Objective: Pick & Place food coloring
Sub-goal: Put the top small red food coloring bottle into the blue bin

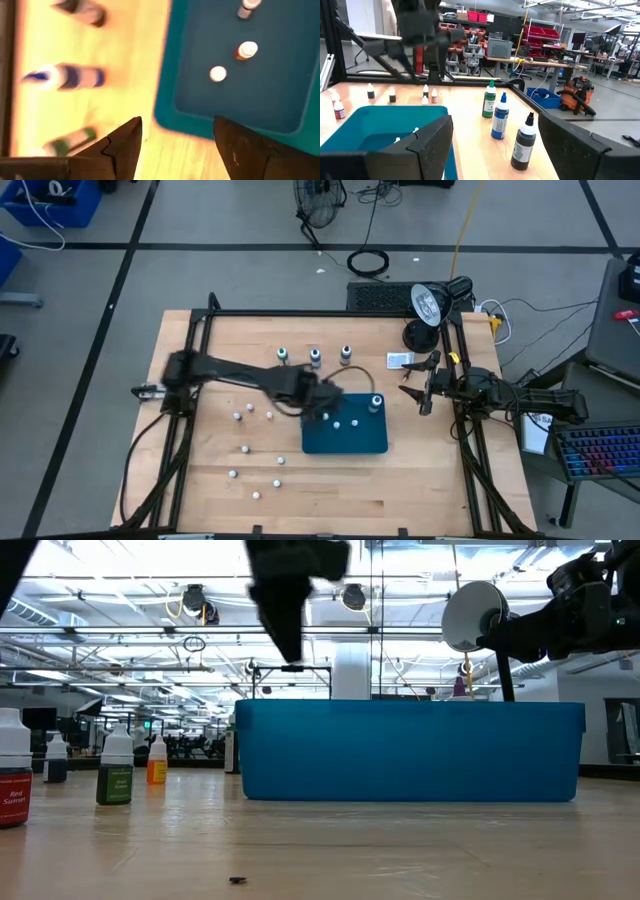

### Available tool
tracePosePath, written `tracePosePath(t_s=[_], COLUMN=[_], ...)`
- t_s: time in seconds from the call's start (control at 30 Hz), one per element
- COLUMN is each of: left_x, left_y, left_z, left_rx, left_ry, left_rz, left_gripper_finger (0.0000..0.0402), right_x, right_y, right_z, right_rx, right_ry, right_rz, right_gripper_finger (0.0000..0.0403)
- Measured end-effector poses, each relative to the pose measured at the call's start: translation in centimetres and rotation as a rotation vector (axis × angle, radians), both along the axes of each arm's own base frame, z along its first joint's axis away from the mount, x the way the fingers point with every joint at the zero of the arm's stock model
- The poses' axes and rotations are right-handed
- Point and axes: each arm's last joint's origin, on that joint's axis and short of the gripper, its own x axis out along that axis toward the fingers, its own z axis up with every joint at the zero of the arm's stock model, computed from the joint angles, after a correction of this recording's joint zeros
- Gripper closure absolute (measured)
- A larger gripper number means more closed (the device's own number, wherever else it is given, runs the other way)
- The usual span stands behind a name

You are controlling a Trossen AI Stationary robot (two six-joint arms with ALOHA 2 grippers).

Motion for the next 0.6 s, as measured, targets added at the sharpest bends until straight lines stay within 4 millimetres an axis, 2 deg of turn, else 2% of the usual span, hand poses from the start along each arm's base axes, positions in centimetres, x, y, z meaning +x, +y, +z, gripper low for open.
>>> tracePosePath(t_s=[0.13,0.33,0.47,0.6], left_x=[-5.2,-12.4,-15.1,-16.3], left_y=[-0.4,0.2,0.9,1.6], left_z=[0.8,-1.3,-3.3,-5.5], left_rx=[0.035,-0.120,-0.118,-0.109], left_ry=[-0.034,-0.044,-0.042,-0.008], left_rz=[0.114,0.456,0.623,0.687], left_gripper_finger=[0.0156,0.0156,0.0156,0.0156], right_x=[0.0,0.0,0.0,0.0], right_y=[0.0,0.0,0.0,0.0], right_z=[-0.1,-0.1,-0.1,-0.1], right_rx=[0.001,0.001,0.001,0.001], right_ry=[0.006,0.007,0.007,0.007], right_rz=[0.000,0.000,0.000,0.000], right_gripper_finger=[0.0124,0.0124,0.0124,0.0124])
